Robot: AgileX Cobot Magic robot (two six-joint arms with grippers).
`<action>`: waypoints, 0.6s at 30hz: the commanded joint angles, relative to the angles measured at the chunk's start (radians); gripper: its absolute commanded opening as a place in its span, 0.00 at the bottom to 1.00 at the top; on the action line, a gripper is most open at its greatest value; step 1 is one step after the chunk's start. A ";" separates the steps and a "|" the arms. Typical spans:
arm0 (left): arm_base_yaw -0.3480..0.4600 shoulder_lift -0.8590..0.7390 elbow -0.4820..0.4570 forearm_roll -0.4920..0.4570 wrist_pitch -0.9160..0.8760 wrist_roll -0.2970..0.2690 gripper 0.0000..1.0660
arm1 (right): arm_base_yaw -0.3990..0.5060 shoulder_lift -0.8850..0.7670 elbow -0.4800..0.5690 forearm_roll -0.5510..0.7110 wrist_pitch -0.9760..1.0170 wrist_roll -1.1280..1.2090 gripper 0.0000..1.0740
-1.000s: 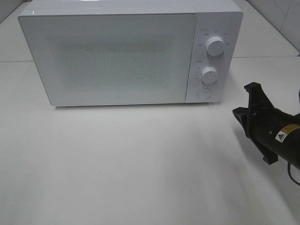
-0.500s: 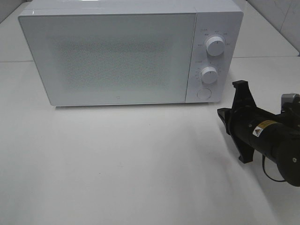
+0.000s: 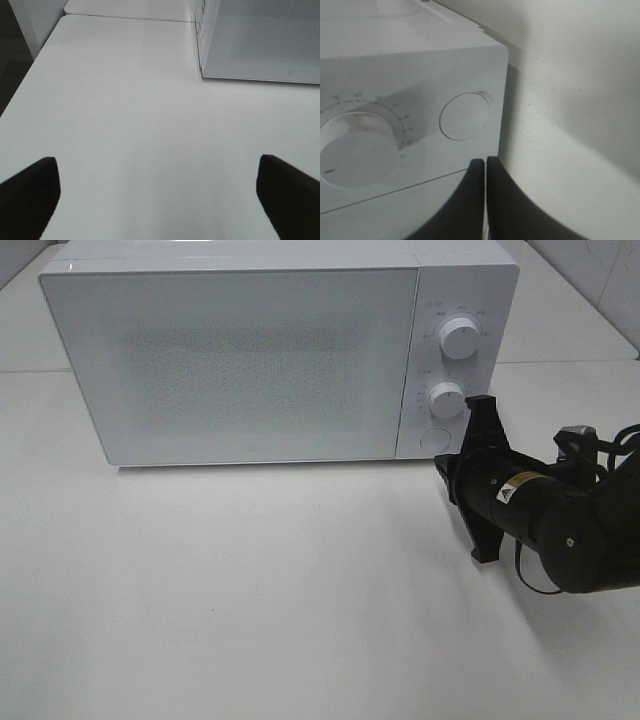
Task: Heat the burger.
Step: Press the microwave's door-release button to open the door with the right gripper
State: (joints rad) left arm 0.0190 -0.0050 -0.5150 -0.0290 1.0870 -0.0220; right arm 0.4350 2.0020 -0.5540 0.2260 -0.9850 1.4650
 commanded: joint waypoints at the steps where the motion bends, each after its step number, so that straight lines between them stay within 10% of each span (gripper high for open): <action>1: 0.001 -0.017 0.000 0.001 -0.016 0.002 0.96 | -0.004 0.001 -0.028 -0.006 0.025 -0.025 0.00; 18: 0.001 -0.017 0.000 0.001 -0.016 0.002 0.96 | -0.006 0.070 -0.136 0.051 0.073 -0.083 0.00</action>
State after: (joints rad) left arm 0.0190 -0.0050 -0.5150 -0.0290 1.0870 -0.0220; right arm 0.4350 2.0710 -0.6830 0.2720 -0.9140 1.4060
